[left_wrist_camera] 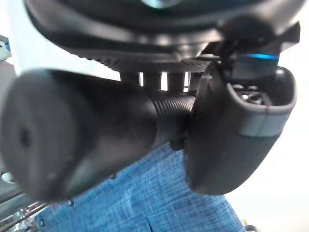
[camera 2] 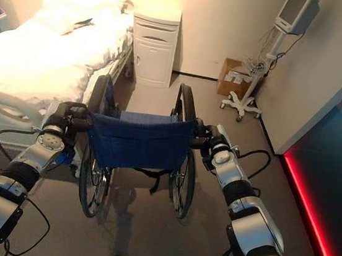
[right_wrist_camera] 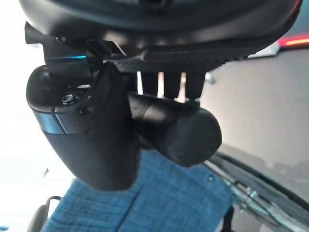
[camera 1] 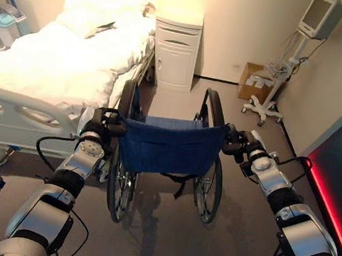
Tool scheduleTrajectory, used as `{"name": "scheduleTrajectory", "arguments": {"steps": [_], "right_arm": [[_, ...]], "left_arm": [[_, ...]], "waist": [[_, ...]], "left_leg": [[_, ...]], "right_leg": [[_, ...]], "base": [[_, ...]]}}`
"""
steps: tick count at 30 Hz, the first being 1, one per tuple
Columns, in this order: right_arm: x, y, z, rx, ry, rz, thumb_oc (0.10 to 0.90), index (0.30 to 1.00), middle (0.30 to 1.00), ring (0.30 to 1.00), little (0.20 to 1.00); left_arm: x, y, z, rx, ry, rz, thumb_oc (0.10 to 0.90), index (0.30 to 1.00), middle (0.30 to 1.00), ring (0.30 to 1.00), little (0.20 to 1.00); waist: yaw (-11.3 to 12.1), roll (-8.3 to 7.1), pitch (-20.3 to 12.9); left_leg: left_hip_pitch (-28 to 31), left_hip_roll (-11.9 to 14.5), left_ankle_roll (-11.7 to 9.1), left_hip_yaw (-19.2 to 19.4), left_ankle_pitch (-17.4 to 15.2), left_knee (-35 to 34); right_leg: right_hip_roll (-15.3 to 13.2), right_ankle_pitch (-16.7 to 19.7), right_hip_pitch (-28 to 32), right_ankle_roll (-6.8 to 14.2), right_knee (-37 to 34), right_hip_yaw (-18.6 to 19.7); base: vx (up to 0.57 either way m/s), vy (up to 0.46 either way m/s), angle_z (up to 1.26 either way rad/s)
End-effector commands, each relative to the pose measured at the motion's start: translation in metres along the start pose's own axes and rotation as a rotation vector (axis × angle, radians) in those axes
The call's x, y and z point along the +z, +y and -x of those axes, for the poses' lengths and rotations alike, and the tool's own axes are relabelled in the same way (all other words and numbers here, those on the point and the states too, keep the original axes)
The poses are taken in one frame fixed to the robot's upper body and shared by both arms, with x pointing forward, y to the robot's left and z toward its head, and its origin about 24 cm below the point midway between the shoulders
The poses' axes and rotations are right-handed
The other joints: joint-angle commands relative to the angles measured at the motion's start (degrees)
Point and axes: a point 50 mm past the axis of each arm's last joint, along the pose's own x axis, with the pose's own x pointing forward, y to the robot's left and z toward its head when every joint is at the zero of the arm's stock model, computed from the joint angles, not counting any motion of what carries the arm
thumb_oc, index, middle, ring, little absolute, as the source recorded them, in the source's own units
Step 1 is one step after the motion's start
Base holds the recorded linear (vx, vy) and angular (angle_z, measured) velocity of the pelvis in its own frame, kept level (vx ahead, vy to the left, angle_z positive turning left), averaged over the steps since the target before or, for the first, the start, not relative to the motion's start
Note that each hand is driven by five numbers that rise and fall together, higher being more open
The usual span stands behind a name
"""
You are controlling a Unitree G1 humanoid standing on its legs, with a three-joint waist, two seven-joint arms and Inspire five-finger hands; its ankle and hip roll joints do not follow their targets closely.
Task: Push the wheelchair next to the bed
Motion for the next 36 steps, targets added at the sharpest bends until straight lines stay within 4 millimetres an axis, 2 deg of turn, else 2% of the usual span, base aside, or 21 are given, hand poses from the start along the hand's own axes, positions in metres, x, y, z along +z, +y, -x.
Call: {"name": "scheduleTrajectory", "arguments": {"steps": [1,2,3,5,7,10,11,12,13,17,18,20,22,24,25,28,30,31,33,35,36], "right_arm": [[-0.026,0.023,0.009,0.162,0.042,0.213,0.400,0.300,0.300,0.300,0.300],[-0.024,0.021,0.010,0.147,0.037,0.199,0.400,0.300,0.300,0.300,0.300],[-0.024,0.020,0.011,0.137,0.037,0.193,0.400,0.300,0.300,0.300,0.300],[-0.024,0.017,0.013,0.125,0.044,0.175,0.400,0.300,0.300,0.300,0.300],[-0.025,0.016,0.014,0.117,0.050,0.172,0.400,0.300,0.300,0.300,0.300],[-0.023,0.012,0.015,0.103,0.058,0.159,0.400,0.300,0.300,0.300,0.300],[-0.026,0.011,0.015,0.110,0.067,0.159,0.400,0.300,0.300,0.300,0.300],[-0.027,0.008,0.014,0.123,0.065,0.184,0.400,0.300,0.300,0.300,0.300],[-0.027,0.007,0.014,0.123,0.065,0.184,0.400,0.300,0.300,0.300,0.300],[-0.025,-0.008,0.006,0.145,0.091,0.241,0.400,0.300,0.300,0.300,0.300],[-0.025,-0.009,0.006,0.145,0.094,0.240,0.400,0.300,0.300,0.300,0.300],[-0.018,-0.011,0.002,0.148,0.108,0.225,0.400,0.300,0.300,0.300,0.300],[-0.017,-0.007,0.002,0.155,0.111,0.226,0.400,0.300,0.300,0.300,0.300],[-0.018,0.003,0.001,0.171,0.117,0.234,0.400,0.300,0.300,0.300,0.300],[-0.018,0.003,0.001,0.171,0.117,0.234,0.400,0.300,0.300,0.300,0.300],[-0.026,0.025,0.006,0.191,0.128,0.247,0.400,0.300,0.300,0.300,0.300],[-0.034,0.029,0.009,0.198,0.135,0.253,0.400,0.300,0.300,0.300,0.300],[-0.036,0.029,0.010,0.205,0.133,0.258,0.400,0.300,0.300,0.300,0.300],[-0.037,0.025,0.011,0.213,0.129,0.266,0.400,0.300,0.300,0.300,0.300],[-0.037,0.022,0.012,0.213,0.126,0.272,0.400,0.300,0.300,0.300,0.300],[-0.041,0.019,0.012,0.208,0.140,0.250,0.400,0.300,0.300,0.300,0.300]], "left_arm": [[-0.021,-0.048,0.009,-0.202,0.131,-0.058,0.400,0.300,0.300,0.300,0.300],[-0.018,-0.048,0.008,-0.208,0.116,-0.059,0.400,0.300,0.300,0.300,0.300],[-0.016,-0.048,0.008,-0.213,0.109,-0.058,0.400,0.300,0.300,0.300,0.300],[-0.016,-0.049,0.009,-0.222,0.097,-0.052,0.400,0.300,0.300,0.300,0.300],[-0.018,-0.051,0.010,-0.231,0.092,-0.062,0.400,0.300,0.300,0.300,0.300],[-0.021,-0.052,0.011,-0.238,0.092,-0.069,0.400,0.300,0.300,0.300,0.300],[-0.024,-0.055,0.013,-0.248,0.108,-0.053,0.400,0.300,0.300,0.300,0.300],[-0.028,-0.060,0.016,-0.248,0.117,-0.056,0.400,0.300,0.300,0.300,0.300],[-0.028,-0.060,0.016,-0.248,0.117,-0.056,0.400,0.300,0.300,0.300,0.300],[-0.033,-0.072,0.019,-0.254,0.152,-0.035,0.400,0.300,0.300,0.300,0.300],[-0.033,-0.073,0.019,-0.255,0.151,-0.035,0.400,0.300,0.300,0.300,0.300],[-0.030,-0.070,0.017,-0.258,0.149,-0.050,0.400,0.300,0.300,0.300,0.300],[-0.029,-0.069,0.016,-0.255,0.150,-0.057,0.400,0.300,0.300,0.300,0.300],[-0.033,-0.068,0.017,-0.243,0.153,-0.057,0.400,0.300,0.300,0.300,0.300],[-0.033,-0.068,0.017,-0.243,0.153,-0.057,0.400,0.300,0.300,0.300,0.300],[-0.039,-0.071,0.021,-0.234,0.169,-0.049,0.400,0.300,0.300,0.300,0.300],[-0.046,-0.069,0.023,-0.233,0.183,-0.046,0.400,0.300,0.300,0.300,0.300],[-0.049,-0.067,0.024,-0.228,0.193,-0.045,0.400,0.300,0.300,0.300,0.300],[-0.057,-0.061,0.024,-0.218,0.211,-0.041,0.400,0.300,0.300,0.300,0.300],[-0.059,-0.055,0.023,-0.214,0.213,-0.040,0.400,0.300,0.300,0.300,0.300],[-0.060,-0.053,0.022,-0.214,0.222,-0.036,0.400,0.300,0.300,0.300,0.300]], "waist": [[-5.40,0.48,1.41],[-6.08,0.17,1.82],[-6.39,-0.01,1.94],[-6.82,-0.25,2.10],[-7.01,-0.49,2.31],[-7.63,-1.45,2.38],[-7.62,-1.87,2.11],[-7.64,-1.97,1.63],[-7.66,-1.94,1.65],[-7.63,-2.75,-0.37],[-7.55,-2.80,-0.41],[-6.56,-3.67,0.32],[-5.98,-3.88,1.13],[-4.85,-3.46,2.30],[-4.80,-3.47,2.37],[-3.38,-1.56,3.28],[-2.60,-0.37,3.04],[-2.42,-0.14,3.01],[-2.73,0.23,3.10],[-3.24,0.20,3.17],[-3.97,-0.19,2.57]], "left_leg": [[1.45,-3.22,-3.74,-0.58,-4.77,1.94],[1.83,-3.43,-3.13,-0.93,-5.42,1.93],[2.16,-3.57,-2.87,-1.36,-6.24,2.00],[3.36,-3.52,-2.78,-2.08,-8.84,2.82],[3.80,-3.25,-2.64,-2.03,-10.19,4.17],[2.74,-3.02,-2.11,-0.87,-12.11,10.06],[2.09,-3.56,-2.22,-1.80,-13.08,12.89],[1.75,-3.17,-3.41,-2.23,-12.74,16.96],[1.75,-3.14,-3.43,-2.26,-12.77,17.01],[0.08,-1.16,-9.38,-2.41,-4.41,30.48],[-0.30,-0.91,-9.71,-2.28,-3.77,31.36],[-4.97,2.68,-11.43,0.49,-0.62,36.52],[-6.51,3.47,-10.78,1.20,-1.13,35.59],[-7.70,4.09,-9.51,2.28,-0.45,28.58],[-7.58,4.07,-9.50,2.32,-0.44,28.52],[-12.28,8.49,-11.11,0.47,8.73,14.32],[-13.57,10.84,-12.09,-1.78,12.89,6.77],[-13.81,11.55,-12.17,-2.49,13.49,5.15],[-13.02,12.62,-11.98,-1.34,13.18,5.09],[-11.57,11.85,-10.87,0.41,9.70,7.21],[-9.45,10.56,-10.67,2.47,6.36,7.06]], "right_leg": [[2.81,14.69,-3.07,-1.45,-8.47,-0.38],[1.02,18.26,-5.78,-1.14,-9.74,0.06],[-0.03,19.63,-6.99,-0.65,-10.01,0.39],[-1.50,21.10,-7.88,0.76,-11.86,0.97],[-2.12,21.83,-8.29,0.97,-12.54,0.98],[-1.44,18.93,-8.03,-0.38,-10.58,0.02],[-0.31,17.52,-7.71,-0.85,-8.87,0.34],[2.28,13.15,-6.22,-2.77,-8.25,-0.31],[2.31,13.14,-6.18,-2.79,-8.27,-0.35],[8.24,7.59,-0.26,-8.65,-12.65,-3.41],[8.43,7.25,0.13,-8.94,-12.79,-3.71],[9.11,4.71,4.31,-10.46,-13.80,-5.74],[9.12,4.29,5.91,-10.20,-13.98,-5.71],[10.14,3.74,8.80,-9.55,-14.38,-4.26],[10.12,3.74,8.87,-9.54,-14.40,-4.22],[11.78,2.36,12.28,-9.40,-14.86,-1.75],[12.09,1.25,13.28,-8.85,-14.36,-0.70],[11.95,0.60,13.51,-8.59,-13.72,-0.46],[11.39,-1.15,13.58,-8.30,-11.66,-0.39],[10.25,-2.53,13.48,-7.99,-9.31,-0.97],[9.35,-3.34,14.17,-7.13,-8.59,-1.74]], "base": [[0.22,-0.171,0.38],[0.24,-0.193,0.51],[0.29,-0.194,0.84],[0.41,-0.199,1.14],[0.35,-0.208,0.79],[0.31,-0.245,0.33],[0.40,-0.283,0.05],[0.34,-0.197,0.17],[0.38,-0.228,0.19],[0.35,-0.203,0.01],[0.31,-0.179,-0.08],[0.32,-0.170,-0.09],[0.27,-0.056,-0.02],[0.31,0.026,0.12],[0.36,0.081,0.15],[0.38,0.165,0.11],[0.39,0.248,-0.15],[0.43,0.353,-0.33],[0.33,0.335,-0.44],[0.32,0.311,-0.52],[0.37,0.320,-0.45]]}}
